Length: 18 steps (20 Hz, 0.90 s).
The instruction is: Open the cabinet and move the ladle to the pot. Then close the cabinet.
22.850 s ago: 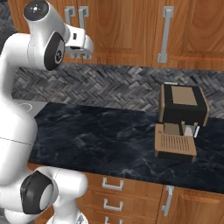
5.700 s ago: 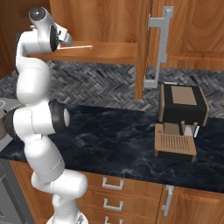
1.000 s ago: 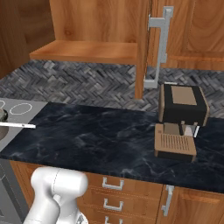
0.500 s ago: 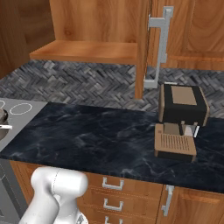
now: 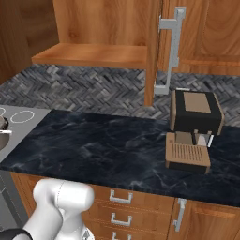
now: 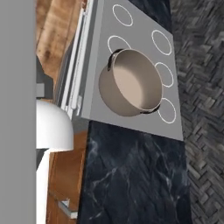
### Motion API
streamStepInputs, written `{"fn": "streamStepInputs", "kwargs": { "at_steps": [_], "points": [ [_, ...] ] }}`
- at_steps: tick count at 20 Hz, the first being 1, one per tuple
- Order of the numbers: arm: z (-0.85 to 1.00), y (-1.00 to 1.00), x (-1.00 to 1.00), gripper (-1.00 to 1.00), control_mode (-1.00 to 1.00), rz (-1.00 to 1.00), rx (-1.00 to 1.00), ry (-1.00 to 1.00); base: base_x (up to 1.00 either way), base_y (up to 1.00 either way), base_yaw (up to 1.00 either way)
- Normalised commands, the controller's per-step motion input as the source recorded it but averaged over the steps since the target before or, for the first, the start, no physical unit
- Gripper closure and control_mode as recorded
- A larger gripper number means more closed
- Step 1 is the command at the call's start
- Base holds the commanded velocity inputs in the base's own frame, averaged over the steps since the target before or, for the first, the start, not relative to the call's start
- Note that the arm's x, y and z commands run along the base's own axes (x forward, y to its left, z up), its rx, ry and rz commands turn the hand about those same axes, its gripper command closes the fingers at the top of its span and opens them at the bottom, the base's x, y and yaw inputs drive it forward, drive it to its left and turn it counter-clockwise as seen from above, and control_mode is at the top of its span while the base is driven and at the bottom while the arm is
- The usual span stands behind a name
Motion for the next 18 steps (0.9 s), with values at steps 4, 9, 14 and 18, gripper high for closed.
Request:
{"fn": "streamStepInputs", "kwargs": {
  "at_steps": [4, 9, 14, 18],
  "points": [
    [-0.28, 0.56, 0.32, 1.00, -1.00, 0.00, -0.03, 0.06, 0.00, 0.00, 0.00],
    [-0.20, 0.39, 0.48, 1.00, -1.00, 0.00, -0.05, 0.02, 0.00, 0.00, 0.00],
    [-0.20, 0.30, 0.32, 1.00, -1.00, 0.00, -0.04, 0.04, 0.00, 0.00, 0.00],
    [-0.18, 0.14, 0.05, 1.00, -1.00, 0.00, -0.06, 0.00, 0.00, 0.00, 0.00]
  ]
}}
